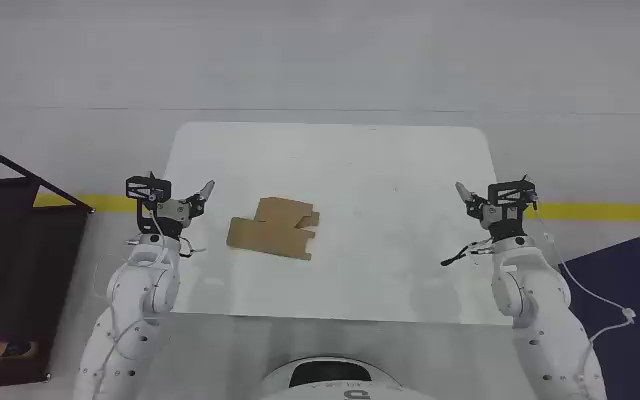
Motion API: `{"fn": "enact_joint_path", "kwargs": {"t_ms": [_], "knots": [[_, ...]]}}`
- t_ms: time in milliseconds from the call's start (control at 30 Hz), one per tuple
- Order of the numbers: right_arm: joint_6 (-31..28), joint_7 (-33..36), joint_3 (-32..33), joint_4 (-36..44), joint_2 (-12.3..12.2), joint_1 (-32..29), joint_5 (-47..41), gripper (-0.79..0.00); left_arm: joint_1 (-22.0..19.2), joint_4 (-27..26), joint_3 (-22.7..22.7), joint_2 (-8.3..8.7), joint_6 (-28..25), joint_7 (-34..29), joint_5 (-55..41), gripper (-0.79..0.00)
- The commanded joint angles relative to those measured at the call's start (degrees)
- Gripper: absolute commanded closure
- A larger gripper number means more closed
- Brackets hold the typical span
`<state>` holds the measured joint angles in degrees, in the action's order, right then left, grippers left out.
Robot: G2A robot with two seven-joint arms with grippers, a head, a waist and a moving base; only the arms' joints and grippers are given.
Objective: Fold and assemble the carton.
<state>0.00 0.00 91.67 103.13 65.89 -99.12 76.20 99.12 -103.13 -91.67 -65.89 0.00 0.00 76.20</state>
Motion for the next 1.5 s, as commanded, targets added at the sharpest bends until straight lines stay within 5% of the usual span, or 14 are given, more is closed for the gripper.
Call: {"fn": "enact_joint_path", "kwargs": {"t_ms": [0, 200, 533, 667, 1133, 1300, 1467], "knots": [[0.00, 0.00, 0.00, 0.00, 0.00, 0.00, 0.00, -0.784, 0.00, 0.00, 0.00, 0.00, 0.00, 0.00, 0.00, -0.784], [-0.29, -0.03, -0.18, 0.03, 0.02, 0.01, -0.17, -0.785, 0.00, 0.00, 0.00, 0.00, 0.00, 0.00, 0.00, -0.785], [-22.48, -1.59, -17.76, -14.65, 2.07, 13.54, -12.81, -0.785, 0.00, 0.00, 0.00, 0.00, 0.00, 0.00, 0.00, -0.785], [-36.51, -2.82, -20.42, -21.25, 2.95, 16.71, -32.27, -0.785, 0.00, 0.00, 0.00, 0.00, 0.00, 0.00, 0.00, -0.785], [-37.95, -1.66, -21.23, -22.01, 3.07, 17.12, -34.20, -0.785, 0.00, 0.00, 0.00, 0.00, 0.00, 0.00, 0.00, -0.785], [-42.16, 2.68, -27.08, -33.68, 4.87, 24.90, -45.84, -0.785, 0.00, 0.00, 0.00, 0.00, 0.00, 0.00, 0.00, -0.785], [-42.11, 9.42, -33.56, -44.43, 7.02, 33.74, -48.03, -0.785, 0.00, 0.00, 0.00, 0.00, 0.00, 0.00, 0.00, -0.785]]}}
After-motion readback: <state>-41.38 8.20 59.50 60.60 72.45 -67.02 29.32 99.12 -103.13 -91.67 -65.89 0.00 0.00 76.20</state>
